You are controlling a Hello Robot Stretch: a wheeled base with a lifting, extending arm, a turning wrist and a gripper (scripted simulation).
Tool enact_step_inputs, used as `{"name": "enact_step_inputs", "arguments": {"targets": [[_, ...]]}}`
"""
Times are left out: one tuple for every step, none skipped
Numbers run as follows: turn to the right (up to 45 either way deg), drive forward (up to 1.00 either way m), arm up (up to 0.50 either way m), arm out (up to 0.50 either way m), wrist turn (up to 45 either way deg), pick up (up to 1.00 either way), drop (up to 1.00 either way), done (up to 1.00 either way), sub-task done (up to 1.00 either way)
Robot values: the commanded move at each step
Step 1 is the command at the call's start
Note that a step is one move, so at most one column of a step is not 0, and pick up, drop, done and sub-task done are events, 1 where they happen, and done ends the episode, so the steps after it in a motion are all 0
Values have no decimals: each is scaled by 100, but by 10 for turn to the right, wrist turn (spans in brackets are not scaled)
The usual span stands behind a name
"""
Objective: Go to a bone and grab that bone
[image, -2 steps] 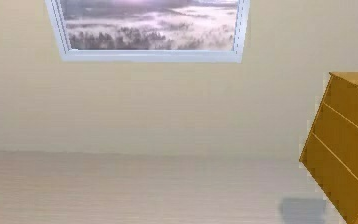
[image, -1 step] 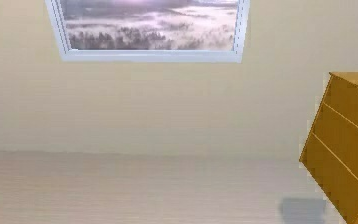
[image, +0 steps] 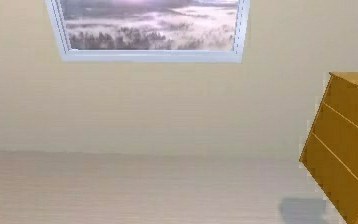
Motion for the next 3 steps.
{"name": "enact_step_inputs", "arguments": {"targets": [[0,0,0,0,450,0,0,0,0],[0,0,0,0,450,0,0,0,0],[0,0,0,0,390,0,0,0,0]]}}
